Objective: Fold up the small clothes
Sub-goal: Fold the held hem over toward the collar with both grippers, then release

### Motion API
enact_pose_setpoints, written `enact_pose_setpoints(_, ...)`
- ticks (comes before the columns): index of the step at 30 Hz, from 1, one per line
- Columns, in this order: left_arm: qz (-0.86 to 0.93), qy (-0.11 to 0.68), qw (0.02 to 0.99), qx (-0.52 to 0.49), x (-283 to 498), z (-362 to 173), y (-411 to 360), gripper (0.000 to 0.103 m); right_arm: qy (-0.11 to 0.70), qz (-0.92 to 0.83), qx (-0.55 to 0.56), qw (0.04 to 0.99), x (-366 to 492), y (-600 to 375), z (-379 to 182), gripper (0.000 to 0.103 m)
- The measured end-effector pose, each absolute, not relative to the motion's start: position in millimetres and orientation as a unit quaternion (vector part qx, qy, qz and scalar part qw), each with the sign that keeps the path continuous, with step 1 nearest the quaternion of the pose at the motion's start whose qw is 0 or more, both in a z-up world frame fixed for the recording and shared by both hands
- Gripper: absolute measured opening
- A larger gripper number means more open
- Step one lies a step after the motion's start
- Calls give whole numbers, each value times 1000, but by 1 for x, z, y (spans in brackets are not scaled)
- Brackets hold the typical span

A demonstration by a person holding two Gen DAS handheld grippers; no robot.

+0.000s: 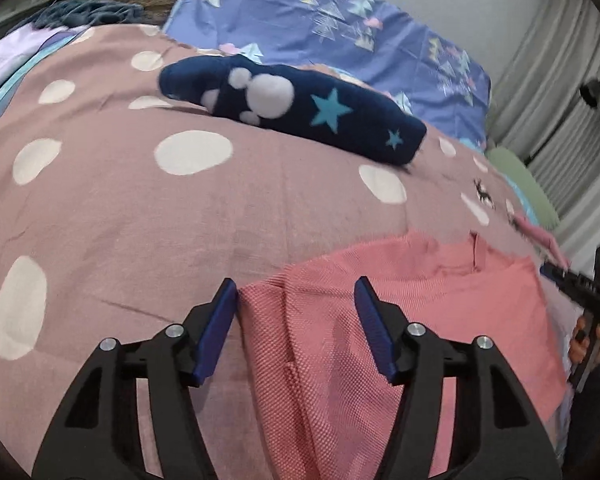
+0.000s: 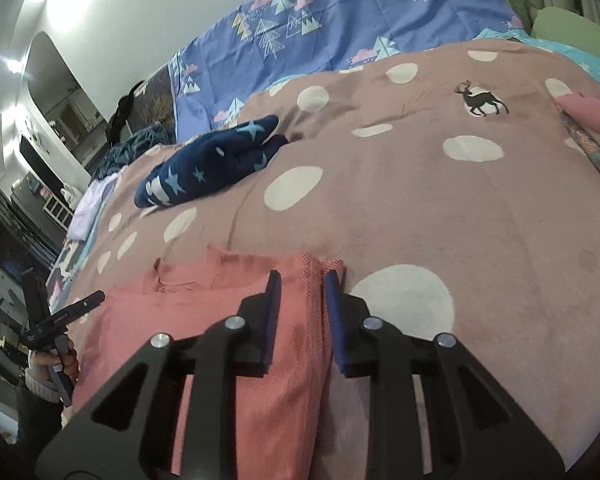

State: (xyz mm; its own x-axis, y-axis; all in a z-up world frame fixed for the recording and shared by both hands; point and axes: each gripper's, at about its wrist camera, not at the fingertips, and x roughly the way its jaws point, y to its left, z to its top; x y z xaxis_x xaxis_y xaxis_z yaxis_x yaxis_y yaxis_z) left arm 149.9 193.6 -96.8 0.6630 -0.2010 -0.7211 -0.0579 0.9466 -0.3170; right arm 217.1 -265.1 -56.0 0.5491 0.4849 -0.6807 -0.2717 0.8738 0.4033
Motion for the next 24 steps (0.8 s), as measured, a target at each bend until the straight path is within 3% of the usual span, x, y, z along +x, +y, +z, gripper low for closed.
enact_pose_setpoints(1, -42, 410, 899, -152, 152, -97, 192, 49, 425, 220, 125, 869, 218, -263, -58, 24)
enact_pose_setpoints(3, -47, 409, 900, -142, 151, -98, 188, 46, 426, 223, 118, 869, 217, -259, -61, 24)
enact_pose_setpoints(9, -52, 408, 908, -83, 149, -100, 177, 46, 425, 229, 82, 872, 216, -250, -67, 25)
enact_pose_setpoints(12, -44, 408, 909, -76, 154, -100, 177, 46, 422, 224, 73, 876, 218, -248, -68, 15)
enact_pose_setpoints(18, -46, 399, 915, -43, 164, -92, 171, 45, 419, 219, 67, 879, 219, -247, -65, 15)
enact_pose_setpoints(22, -73, 403, 912, -20, 163, -89, 162, 22, 422, 217, 67, 878, 220, -248, -67, 15)
enact_pose_setpoints(24, -75, 408, 910, -14, 162, -90, 162, 21, 423, 217, 67, 877, 220, -248, -69, 15)
